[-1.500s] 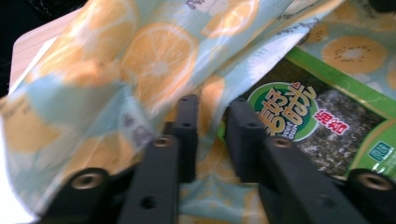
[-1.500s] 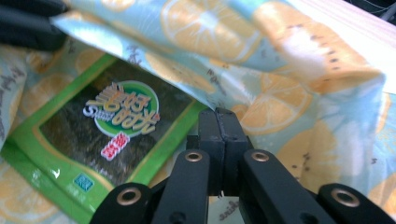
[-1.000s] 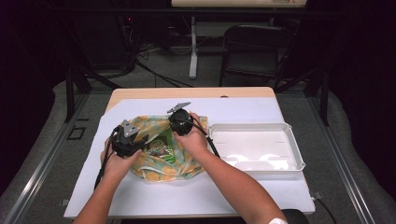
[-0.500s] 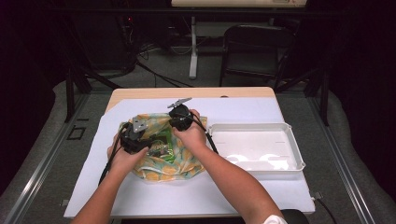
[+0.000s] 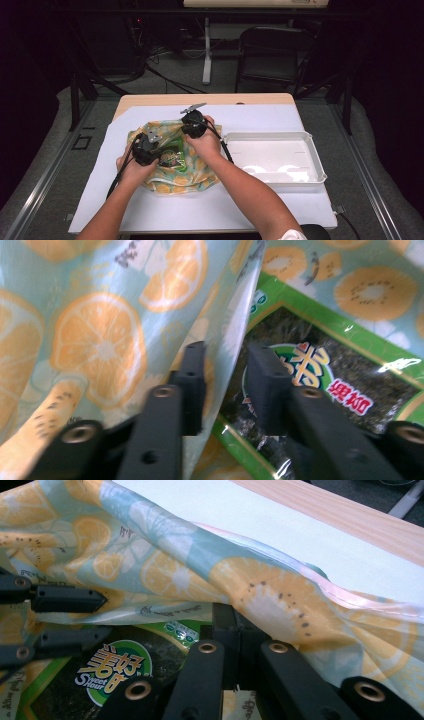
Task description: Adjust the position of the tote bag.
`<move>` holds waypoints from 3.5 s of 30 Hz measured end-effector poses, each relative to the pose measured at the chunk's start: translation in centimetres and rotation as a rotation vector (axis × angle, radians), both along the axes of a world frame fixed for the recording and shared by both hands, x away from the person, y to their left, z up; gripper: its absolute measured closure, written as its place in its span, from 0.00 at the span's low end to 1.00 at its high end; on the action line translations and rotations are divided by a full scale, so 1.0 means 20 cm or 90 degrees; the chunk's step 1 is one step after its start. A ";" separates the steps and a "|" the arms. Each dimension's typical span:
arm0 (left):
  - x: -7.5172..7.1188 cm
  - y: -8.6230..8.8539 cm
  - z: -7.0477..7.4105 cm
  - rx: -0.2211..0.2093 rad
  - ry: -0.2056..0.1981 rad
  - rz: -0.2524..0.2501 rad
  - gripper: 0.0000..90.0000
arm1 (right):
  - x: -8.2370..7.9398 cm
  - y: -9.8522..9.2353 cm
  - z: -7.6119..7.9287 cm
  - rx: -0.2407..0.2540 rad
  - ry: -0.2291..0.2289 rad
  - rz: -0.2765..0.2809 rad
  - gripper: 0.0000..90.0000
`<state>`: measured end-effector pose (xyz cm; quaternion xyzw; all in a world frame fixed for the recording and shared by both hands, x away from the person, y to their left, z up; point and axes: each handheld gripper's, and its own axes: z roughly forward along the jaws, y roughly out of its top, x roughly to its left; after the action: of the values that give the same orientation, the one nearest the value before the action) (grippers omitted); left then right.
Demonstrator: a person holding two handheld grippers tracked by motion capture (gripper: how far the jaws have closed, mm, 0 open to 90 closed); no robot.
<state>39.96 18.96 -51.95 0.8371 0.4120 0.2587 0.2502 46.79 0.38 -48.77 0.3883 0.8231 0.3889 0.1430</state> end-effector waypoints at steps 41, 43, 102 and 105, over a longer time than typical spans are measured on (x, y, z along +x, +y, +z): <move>0.16 0.18 -0.10 -0.032 0.016 0.112 0.84 | 0.11 0.13 -0.23 -0.084 0.041 0.006 1.00; 0.16 0.18 -0.10 -0.029 0.019 0.113 0.82 | 0.11 0.13 -0.24 -0.089 0.045 0.005 1.00; 0.03 0.20 0.08 -0.041 0.027 0.047 0.95 | 0.13 0.11 -0.30 -0.089 0.072 -0.005 0.97; 0.04 0.20 0.05 -0.028 0.036 0.050 0.97 | 0.13 0.11 -0.30 -0.087 0.068 -0.003 0.97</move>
<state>40.71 22.87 -51.03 0.8216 0.4569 0.2355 0.2465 49.31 2.55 -54.73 0.3998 0.8532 0.3104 0.1256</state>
